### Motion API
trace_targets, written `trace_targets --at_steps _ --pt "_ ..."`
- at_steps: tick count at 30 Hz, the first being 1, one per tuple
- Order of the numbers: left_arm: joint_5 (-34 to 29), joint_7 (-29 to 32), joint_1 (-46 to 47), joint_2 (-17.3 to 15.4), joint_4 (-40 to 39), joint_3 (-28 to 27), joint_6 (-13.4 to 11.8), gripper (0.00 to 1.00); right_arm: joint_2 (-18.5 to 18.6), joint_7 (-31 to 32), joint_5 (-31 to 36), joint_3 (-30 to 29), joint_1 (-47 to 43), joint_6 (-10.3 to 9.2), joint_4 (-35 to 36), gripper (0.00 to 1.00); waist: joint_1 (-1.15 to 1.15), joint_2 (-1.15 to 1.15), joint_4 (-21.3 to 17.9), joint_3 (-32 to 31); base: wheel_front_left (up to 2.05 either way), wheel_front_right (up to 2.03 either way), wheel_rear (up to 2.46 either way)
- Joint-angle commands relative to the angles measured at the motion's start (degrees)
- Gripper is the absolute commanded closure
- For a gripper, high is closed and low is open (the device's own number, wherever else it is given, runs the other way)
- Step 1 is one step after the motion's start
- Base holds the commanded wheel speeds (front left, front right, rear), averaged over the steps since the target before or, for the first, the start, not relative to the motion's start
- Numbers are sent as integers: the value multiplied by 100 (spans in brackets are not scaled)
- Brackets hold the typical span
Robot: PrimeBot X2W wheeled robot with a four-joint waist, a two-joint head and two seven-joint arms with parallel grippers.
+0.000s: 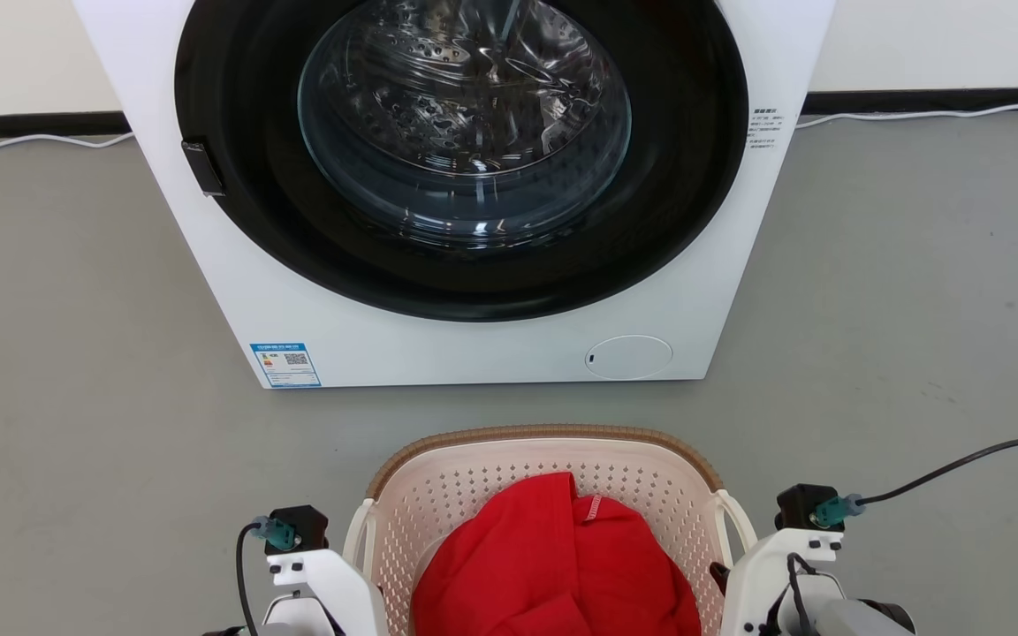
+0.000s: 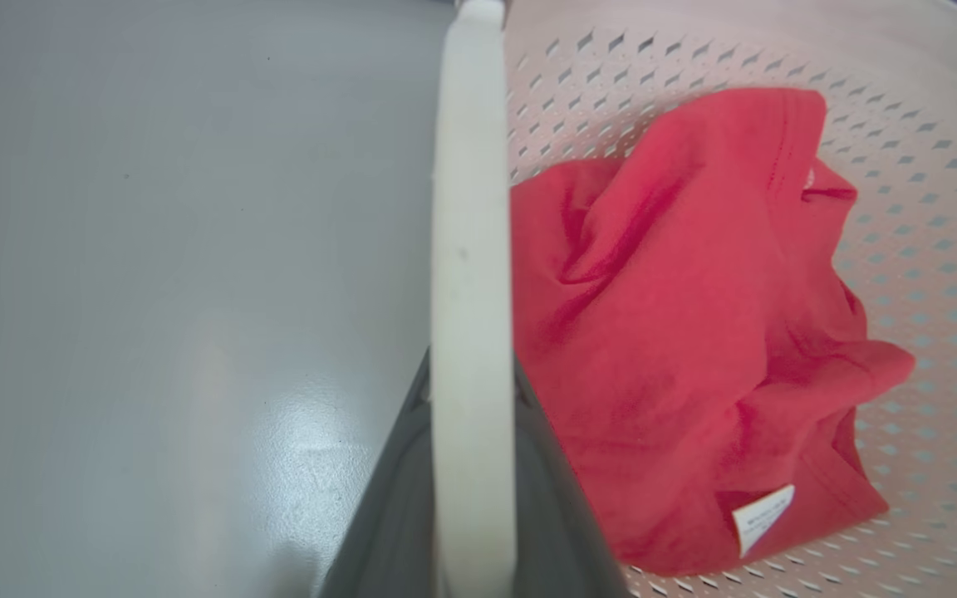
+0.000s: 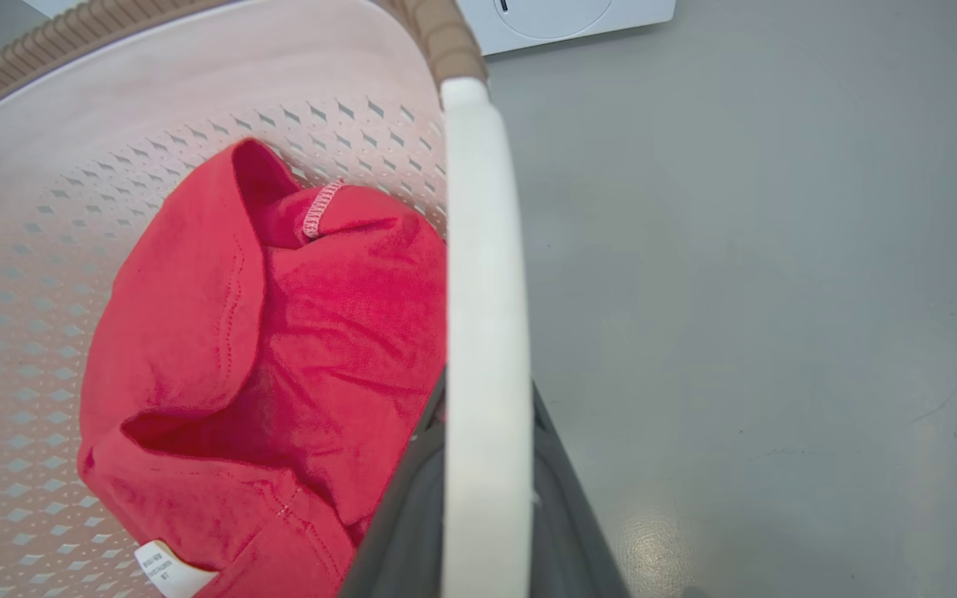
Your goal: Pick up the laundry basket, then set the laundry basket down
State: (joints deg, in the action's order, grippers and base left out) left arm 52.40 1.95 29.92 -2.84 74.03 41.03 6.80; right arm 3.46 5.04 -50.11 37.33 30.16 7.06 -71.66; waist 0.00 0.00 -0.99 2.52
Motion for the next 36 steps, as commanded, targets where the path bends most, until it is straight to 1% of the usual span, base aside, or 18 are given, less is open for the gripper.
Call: trace_targets --at_steps 1,30,36 --pt "33 -108 170 -203 -30 -127 9 100 92 -77 -51 100 37 43 48 100 0 0 0 3 0 0 0" --pt "115 -146 170 -205 -15 -33 40 100 153 -150 -393 490 39 43 52 100 0 0 -19 13 0 0 0" --pt "128 -184 219 -218 -14 -23 42 100 164 -192 -442 568 105 43 71 100 0 0 -37 118 0 0 0"
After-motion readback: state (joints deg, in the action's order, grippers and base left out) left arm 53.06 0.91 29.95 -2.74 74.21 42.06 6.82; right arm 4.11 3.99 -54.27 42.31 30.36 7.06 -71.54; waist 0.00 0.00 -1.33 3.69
